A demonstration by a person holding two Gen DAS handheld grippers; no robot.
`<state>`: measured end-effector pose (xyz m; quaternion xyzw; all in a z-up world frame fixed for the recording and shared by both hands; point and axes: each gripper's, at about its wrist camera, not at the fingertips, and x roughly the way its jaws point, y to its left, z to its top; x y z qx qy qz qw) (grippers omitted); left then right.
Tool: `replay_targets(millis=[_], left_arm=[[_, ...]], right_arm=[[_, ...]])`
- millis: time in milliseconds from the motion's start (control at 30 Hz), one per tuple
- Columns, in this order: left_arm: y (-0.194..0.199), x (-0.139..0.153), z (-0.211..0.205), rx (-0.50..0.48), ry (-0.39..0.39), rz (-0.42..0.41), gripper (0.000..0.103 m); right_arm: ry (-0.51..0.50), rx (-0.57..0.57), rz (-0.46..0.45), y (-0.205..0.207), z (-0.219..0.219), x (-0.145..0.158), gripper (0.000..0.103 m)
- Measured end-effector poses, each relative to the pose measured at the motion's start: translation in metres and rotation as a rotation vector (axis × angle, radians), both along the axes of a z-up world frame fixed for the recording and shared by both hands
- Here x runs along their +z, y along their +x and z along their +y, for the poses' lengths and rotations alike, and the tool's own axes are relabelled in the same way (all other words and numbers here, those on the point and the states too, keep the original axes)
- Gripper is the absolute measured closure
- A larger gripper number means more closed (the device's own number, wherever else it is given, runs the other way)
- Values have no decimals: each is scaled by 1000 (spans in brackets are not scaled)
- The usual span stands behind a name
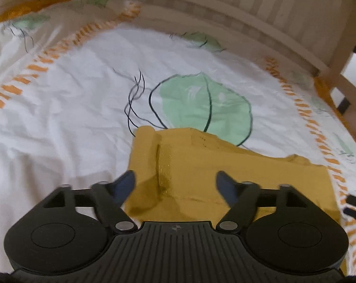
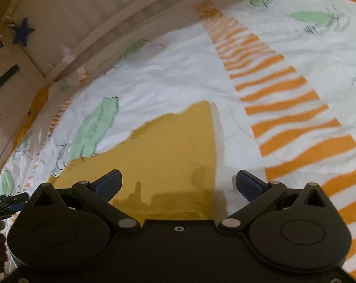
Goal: Fold small clothes
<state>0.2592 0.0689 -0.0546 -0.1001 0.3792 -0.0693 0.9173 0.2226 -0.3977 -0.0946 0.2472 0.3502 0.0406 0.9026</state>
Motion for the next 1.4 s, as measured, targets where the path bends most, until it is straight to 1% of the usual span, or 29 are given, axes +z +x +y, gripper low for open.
replay_targets(millis=[167, 267, 367, 500, 600, 667, 767, 833, 933, 1033, 1200, 1300, 1400], left_arm=[[-44, 29, 5, -3, 36, -37, 24], [-71, 47, 7, -12, 85, -67, 23], [-96, 61, 7, -30, 135, -81, 22], [-125, 68, 7, -75, 201, -74, 22], [-142, 62, 4, -119, 238, -39, 22], [-149, 53, 2, -160, 244, 8, 22], [-161, 38, -1, -212, 242, 61, 22], [-168, 30, -3, -238, 233, 83, 22], [-181, 20, -3, -276, 217, 106, 22], [-196, 13, -3, -330, 218, 110, 22], [-225, 13, -4, -428, 262, 57, 22], [-238, 12, -2, -469, 287, 43, 22], [-246, 8, 3, -489, 287, 60, 22]], right_arm=[[-23, 32, -111, -11, 11, 13, 0], [-39, 61, -160, -24, 23, 22, 0], [-24, 80, -187, -39, 37, 33, 0], [4, 111, -185, -64, 58, 49, 0], [9, 139, -158, -93, 74, 59, 0], [17, 162, -124, -113, 81, 62, 0], [-8, 186, -69, -142, 89, 64, 0], [-21, 176, -51, -160, 89, 66, 0], [-9, 133, -25, -187, 83, 69, 0], [14, 74, -1, -210, 73, 70, 0], [25, 42, 36, -243, 65, 69, 0], [-28, 71, 78, -257, 67, 68, 0], [-157, 132, 121, -266, 78, 69, 0]])
